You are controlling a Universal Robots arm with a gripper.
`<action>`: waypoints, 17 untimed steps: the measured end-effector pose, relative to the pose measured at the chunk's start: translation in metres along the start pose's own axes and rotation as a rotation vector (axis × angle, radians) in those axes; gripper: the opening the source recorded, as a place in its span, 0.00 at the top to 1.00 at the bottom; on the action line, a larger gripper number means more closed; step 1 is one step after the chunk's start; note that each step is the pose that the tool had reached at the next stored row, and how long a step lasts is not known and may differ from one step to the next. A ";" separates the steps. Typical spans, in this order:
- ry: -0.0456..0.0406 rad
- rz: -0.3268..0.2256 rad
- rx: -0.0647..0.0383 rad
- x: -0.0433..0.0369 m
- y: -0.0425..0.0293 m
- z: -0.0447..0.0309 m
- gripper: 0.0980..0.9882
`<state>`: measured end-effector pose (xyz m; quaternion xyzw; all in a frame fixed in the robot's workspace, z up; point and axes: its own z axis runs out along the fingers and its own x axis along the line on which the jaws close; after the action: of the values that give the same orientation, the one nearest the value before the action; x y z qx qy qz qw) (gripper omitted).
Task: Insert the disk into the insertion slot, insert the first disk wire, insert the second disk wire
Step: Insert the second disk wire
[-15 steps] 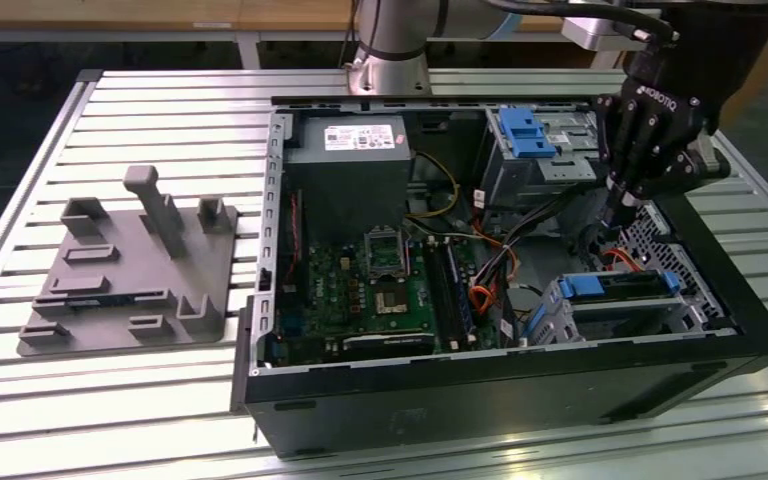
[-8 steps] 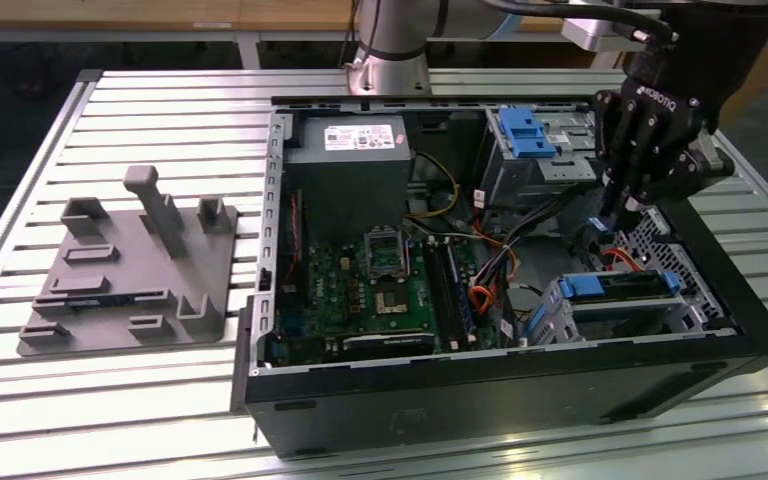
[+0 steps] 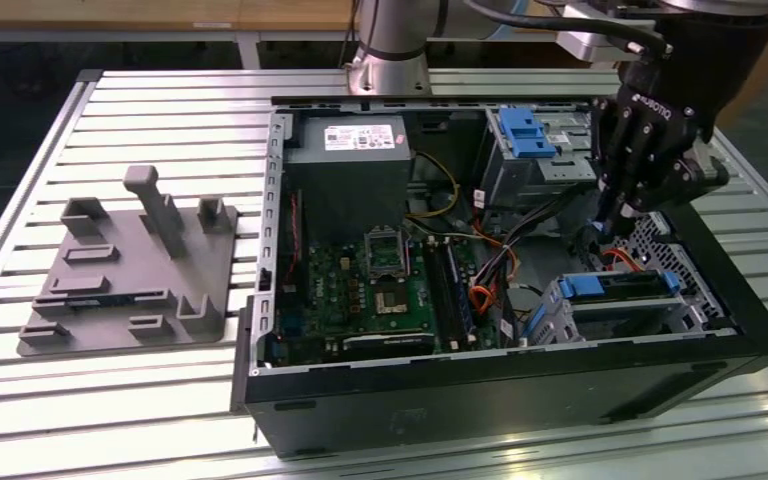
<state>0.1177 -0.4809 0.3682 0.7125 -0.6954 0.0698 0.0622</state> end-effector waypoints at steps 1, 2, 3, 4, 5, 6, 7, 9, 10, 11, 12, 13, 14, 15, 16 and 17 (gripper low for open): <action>-0.0016 0.000 0.000 0.0017 0.0001 0.0008 0.81; -0.0038 0.000 0.000 0.0030 0.0002 0.0017 0.81; -0.0070 0.000 0.000 0.0038 0.0002 0.0027 0.81; -0.0092 0.000 0.000 0.0037 0.0003 0.0038 0.81; -0.0110 0.000 0.000 0.0035 0.0003 0.0048 0.81; -0.0123 0.000 0.000 0.0035 0.0003 0.0056 0.81; -0.0136 0.000 0.000 0.0033 0.0003 0.0066 0.81; -0.0159 0.000 0.000 0.0030 0.0003 0.0081 0.81; -0.0168 0.000 0.000 0.0029 0.0003 0.0088 0.81; -0.0179 0.000 0.000 0.0028 0.0003 0.0095 0.81; -0.0187 0.000 0.000 0.0027 0.0003 0.0102 0.81; -0.0194 0.000 0.000 0.0026 0.0003 0.0109 0.81; -0.0201 0.000 0.001 0.0025 0.0003 0.0116 0.81; -0.0206 0.000 0.001 0.0024 0.0003 0.0123 0.81; -0.0210 0.000 0.001 0.0023 0.0003 0.0129 0.81; -0.0213 0.000 0.001 0.0021 0.0003 0.0137 0.81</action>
<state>0.1176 -0.4855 0.3551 0.7131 -0.6961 0.0624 0.0545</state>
